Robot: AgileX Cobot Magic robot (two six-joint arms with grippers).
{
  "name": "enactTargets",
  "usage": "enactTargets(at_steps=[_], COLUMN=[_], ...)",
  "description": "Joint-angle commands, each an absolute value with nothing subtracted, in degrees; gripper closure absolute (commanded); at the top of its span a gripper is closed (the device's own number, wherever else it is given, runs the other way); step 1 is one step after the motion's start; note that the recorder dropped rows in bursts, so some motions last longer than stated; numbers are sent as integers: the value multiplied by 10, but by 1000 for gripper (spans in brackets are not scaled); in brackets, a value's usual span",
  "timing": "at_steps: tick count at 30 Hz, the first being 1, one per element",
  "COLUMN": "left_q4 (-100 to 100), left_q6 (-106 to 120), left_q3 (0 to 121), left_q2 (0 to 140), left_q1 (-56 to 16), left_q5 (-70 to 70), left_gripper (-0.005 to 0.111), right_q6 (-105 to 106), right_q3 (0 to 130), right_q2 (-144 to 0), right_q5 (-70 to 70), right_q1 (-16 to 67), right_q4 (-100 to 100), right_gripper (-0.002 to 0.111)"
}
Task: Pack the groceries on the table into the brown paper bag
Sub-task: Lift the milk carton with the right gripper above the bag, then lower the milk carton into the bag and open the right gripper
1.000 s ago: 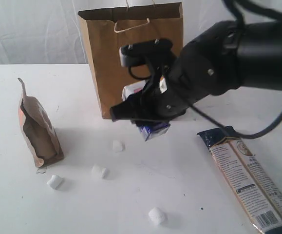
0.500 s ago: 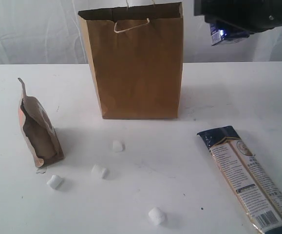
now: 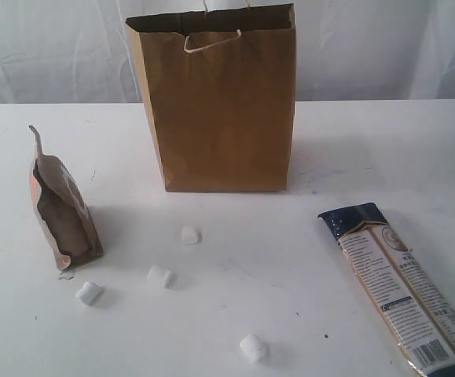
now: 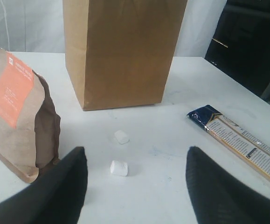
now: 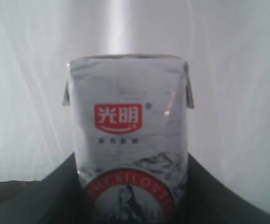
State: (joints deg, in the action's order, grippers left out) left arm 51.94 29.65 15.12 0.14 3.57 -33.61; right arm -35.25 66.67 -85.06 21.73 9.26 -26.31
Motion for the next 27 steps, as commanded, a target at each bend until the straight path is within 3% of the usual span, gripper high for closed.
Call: enactTargets(at_steps=[1,27], left_q4=[526,526], left_q6=[298,298], left_q3=[155,155], left_q2=[0,0], left_q1=[33,33], left_q5=[-341,-341], left_gripper=[42,42], right_q6=[-390,-373], right_q3=[669,784], right_q2=[-888,-1021], right_q5=[362,422], right_q1=[91,137], right_q4=[-341,-516], right_gripper=[108,108])
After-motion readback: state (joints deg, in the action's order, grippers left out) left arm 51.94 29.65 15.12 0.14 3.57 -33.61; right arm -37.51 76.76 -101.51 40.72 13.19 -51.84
